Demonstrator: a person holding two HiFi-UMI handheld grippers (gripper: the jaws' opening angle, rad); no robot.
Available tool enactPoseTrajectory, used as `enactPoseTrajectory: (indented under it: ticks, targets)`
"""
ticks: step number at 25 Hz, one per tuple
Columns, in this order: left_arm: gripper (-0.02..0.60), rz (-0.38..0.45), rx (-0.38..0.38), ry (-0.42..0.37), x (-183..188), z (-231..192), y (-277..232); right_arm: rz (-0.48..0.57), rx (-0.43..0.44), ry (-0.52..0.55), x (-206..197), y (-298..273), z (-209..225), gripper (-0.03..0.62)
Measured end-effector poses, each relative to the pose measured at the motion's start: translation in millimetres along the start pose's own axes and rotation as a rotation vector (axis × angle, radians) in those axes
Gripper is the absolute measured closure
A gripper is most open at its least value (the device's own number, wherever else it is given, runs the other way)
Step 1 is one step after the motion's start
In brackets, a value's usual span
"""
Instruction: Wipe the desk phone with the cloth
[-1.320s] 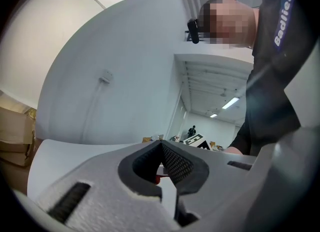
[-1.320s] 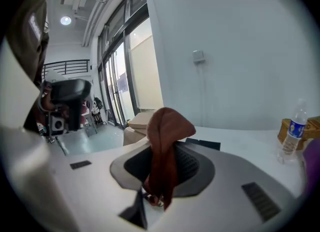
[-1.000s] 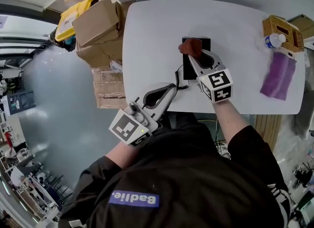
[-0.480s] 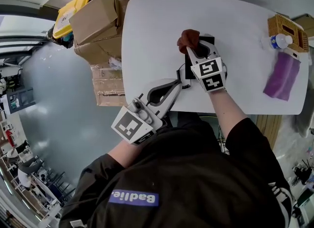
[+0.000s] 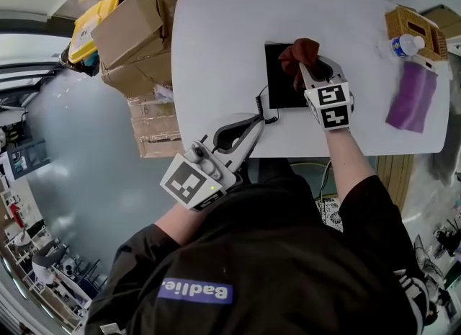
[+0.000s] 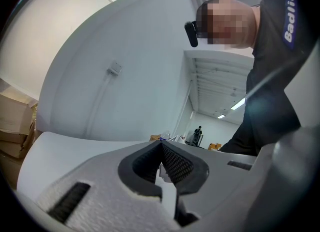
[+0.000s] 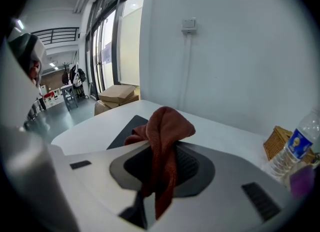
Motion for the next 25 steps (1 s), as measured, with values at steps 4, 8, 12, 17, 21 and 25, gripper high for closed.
enactPoseTrajectory:
  ticks: [4,8,12,17,21,25]
  targets:
    - [0.572,-0.010,-0.002,-0.003,-3.3,5.8,5.5,-0.013,-0.027,0.003,-1.5,3.9,3.2,0.505]
    - [0.572,-0.008,0.003,0.008,-7.1,10.3,18.1,-0.010,-0.004,0.031,6.3,-0.3,-24.6,0.505]
    - [0.572,0.023,-0.003,0.036,-4.7,12.9,30.0,-0.013,0.027,0.046,12.2,-4.7,-55.7,0.505]
    - [0.572,-0.008,-0.001,0.055,-12.1,14.7,42.0,-0.019,0.072,0.092,11.2,-4.3,-88.9,0.505]
    - [0.572,0.026,-0.039,0.033,-9.4,19.1,37.9,-0.029,0.063,0.123,3.3,1.1,-87.3,0.505]
    - [0.572,-0.001,-0.059,0.032,-13.5,24.2,28.1,-0.053,0.027,0.072,-14.6,7.8,-59.4,0.505]
Point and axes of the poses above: the fingertips, and each gripper's own axes: y backward along the fingers, z to its right, x out of its top, the point moved 2 cm from there along y, backward along the fingers, and after that the axes turned 7 degrees about -x, right-handed, at the moved point
